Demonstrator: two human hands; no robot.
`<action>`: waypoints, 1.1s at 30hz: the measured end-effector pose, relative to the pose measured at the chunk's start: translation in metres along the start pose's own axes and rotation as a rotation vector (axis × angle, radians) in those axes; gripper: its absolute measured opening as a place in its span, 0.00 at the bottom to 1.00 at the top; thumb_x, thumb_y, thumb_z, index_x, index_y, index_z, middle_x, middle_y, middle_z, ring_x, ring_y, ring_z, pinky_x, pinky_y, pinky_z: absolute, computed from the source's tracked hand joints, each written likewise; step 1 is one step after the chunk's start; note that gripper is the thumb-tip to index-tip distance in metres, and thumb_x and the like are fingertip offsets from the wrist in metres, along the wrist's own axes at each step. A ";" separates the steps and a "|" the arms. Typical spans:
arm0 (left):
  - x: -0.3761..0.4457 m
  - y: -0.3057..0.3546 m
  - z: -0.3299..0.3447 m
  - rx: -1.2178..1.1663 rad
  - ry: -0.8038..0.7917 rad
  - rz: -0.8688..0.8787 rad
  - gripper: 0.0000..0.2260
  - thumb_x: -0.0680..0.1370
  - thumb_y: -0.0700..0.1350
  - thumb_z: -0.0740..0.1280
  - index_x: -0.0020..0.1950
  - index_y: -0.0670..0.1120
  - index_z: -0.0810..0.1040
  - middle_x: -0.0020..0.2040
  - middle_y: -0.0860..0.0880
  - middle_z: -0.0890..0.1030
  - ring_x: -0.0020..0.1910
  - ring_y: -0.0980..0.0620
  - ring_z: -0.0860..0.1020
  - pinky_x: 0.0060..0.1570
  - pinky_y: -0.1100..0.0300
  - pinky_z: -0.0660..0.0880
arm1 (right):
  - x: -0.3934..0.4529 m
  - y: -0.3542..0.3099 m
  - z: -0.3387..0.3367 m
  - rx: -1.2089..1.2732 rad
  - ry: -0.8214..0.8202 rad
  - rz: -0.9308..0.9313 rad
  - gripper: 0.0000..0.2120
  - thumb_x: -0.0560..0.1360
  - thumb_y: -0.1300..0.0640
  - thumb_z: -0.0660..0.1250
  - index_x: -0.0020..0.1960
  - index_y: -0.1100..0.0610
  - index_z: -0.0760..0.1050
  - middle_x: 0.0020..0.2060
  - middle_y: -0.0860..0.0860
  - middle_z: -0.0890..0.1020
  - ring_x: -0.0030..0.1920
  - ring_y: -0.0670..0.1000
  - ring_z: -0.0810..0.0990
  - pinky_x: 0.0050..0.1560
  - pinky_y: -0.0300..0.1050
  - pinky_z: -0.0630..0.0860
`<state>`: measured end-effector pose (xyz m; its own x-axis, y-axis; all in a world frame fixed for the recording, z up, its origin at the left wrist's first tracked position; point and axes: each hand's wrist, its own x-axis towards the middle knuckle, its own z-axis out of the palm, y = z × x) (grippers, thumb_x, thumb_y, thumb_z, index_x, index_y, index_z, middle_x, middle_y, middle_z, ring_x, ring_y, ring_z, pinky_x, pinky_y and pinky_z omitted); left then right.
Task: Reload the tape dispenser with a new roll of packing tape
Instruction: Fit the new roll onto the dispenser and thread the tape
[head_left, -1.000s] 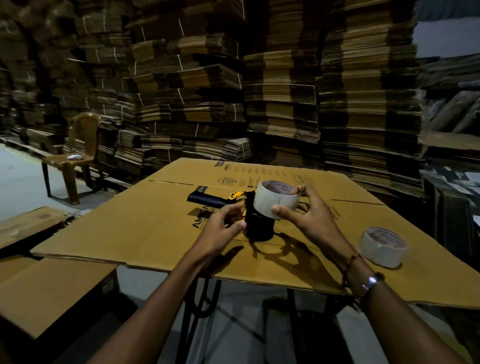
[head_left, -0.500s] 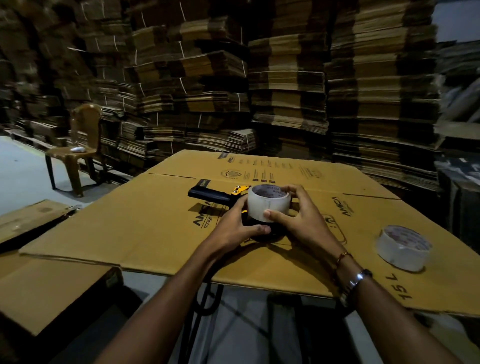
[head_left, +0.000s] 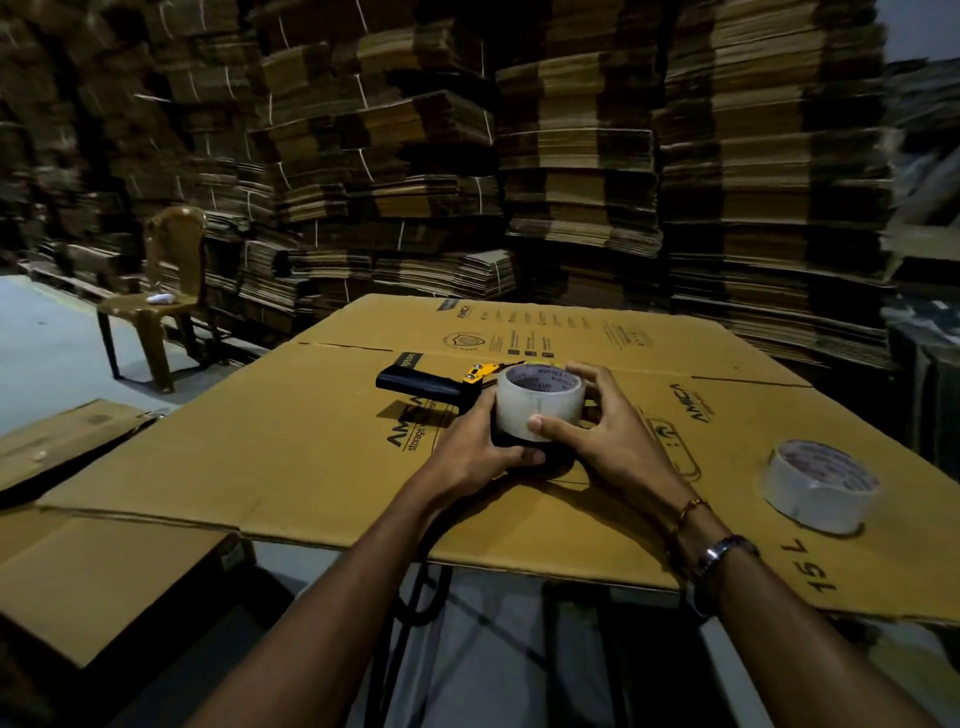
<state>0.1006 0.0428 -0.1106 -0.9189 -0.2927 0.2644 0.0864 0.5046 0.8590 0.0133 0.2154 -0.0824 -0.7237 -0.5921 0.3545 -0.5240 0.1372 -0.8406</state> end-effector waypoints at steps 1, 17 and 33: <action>0.001 -0.001 -0.001 -0.006 -0.010 0.003 0.42 0.67 0.50 0.80 0.76 0.54 0.62 0.66 0.52 0.75 0.62 0.54 0.74 0.60 0.53 0.77 | 0.000 0.001 0.001 0.012 0.001 0.000 0.40 0.68 0.47 0.80 0.74 0.45 0.63 0.61 0.42 0.71 0.63 0.47 0.73 0.46 0.33 0.75; 0.004 -0.004 -0.007 -0.077 -0.083 0.030 0.37 0.68 0.45 0.79 0.74 0.53 0.67 0.64 0.56 0.76 0.62 0.59 0.74 0.60 0.58 0.76 | 0.004 0.015 -0.002 0.234 -0.113 0.077 0.41 0.64 0.47 0.80 0.73 0.49 0.66 0.64 0.47 0.78 0.63 0.49 0.79 0.59 0.46 0.81; 0.005 -0.005 -0.015 -0.096 -0.173 0.032 0.39 0.68 0.42 0.79 0.75 0.52 0.65 0.68 0.53 0.76 0.67 0.54 0.73 0.66 0.54 0.74 | 0.001 0.012 0.004 -0.022 -0.090 0.036 0.54 0.57 0.46 0.85 0.76 0.47 0.60 0.62 0.40 0.74 0.67 0.47 0.74 0.67 0.48 0.75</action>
<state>0.1012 0.0266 -0.1075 -0.9668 -0.1296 0.2203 0.1455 0.4296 0.8912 0.0082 0.2135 -0.0942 -0.6995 -0.6555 0.2847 -0.5087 0.1770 -0.8425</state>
